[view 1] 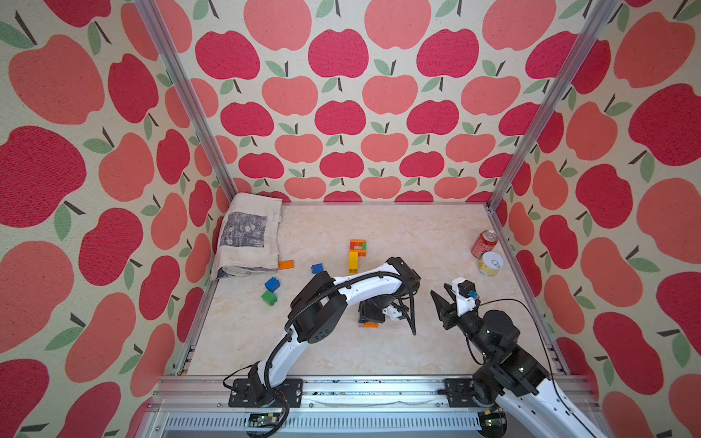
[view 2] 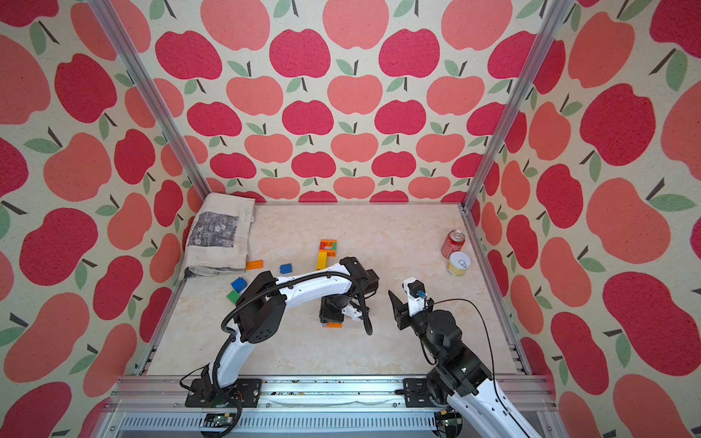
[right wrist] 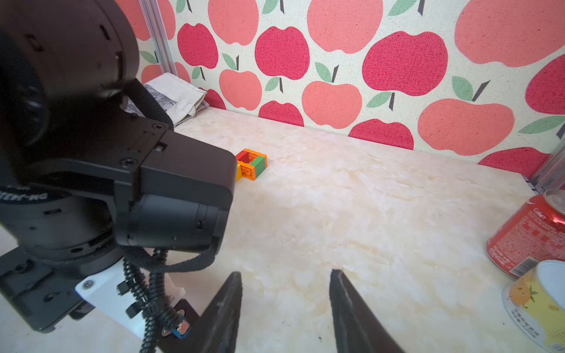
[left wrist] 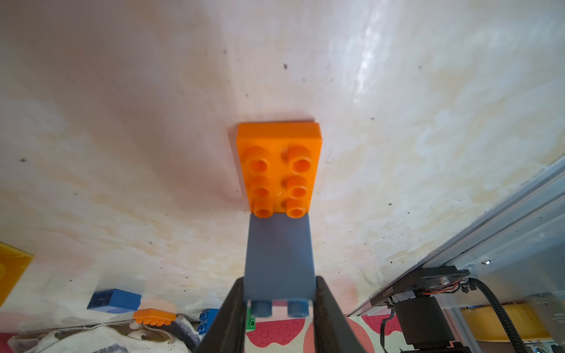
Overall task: Assemble the letter p with lego
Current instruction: Assemble the lego brick with the lego brick, then move the lego brick at the center of the board.
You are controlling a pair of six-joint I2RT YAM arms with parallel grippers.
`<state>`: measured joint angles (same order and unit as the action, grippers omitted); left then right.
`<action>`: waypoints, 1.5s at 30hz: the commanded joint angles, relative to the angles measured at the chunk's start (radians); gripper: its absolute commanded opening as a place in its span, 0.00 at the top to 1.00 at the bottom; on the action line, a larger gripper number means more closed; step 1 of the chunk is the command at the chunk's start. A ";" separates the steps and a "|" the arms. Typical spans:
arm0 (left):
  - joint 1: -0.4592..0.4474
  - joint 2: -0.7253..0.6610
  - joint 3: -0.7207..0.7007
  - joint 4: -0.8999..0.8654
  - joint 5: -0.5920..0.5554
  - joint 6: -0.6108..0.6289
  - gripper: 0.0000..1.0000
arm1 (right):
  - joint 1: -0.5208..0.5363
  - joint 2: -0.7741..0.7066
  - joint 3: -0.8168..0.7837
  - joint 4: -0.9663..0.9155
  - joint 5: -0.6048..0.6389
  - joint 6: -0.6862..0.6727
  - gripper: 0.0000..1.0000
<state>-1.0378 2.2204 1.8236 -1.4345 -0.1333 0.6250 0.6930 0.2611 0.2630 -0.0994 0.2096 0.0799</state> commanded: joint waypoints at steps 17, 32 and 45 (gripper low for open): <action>0.032 -0.248 -0.221 0.457 0.110 0.011 0.28 | -0.005 0.086 0.000 0.043 -0.012 0.029 0.49; 0.373 -0.938 -0.899 1.159 0.037 -0.658 0.38 | 0.001 0.575 0.260 0.085 -0.314 0.001 0.40; 0.878 -1.067 -1.250 1.430 0.279 -1.169 0.37 | 0.113 1.132 0.632 0.114 -0.351 -0.145 0.38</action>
<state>-0.2062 1.0542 0.5434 -0.0990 0.0479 -0.4366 0.7921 1.3582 0.8425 -0.0120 -0.1337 -0.0135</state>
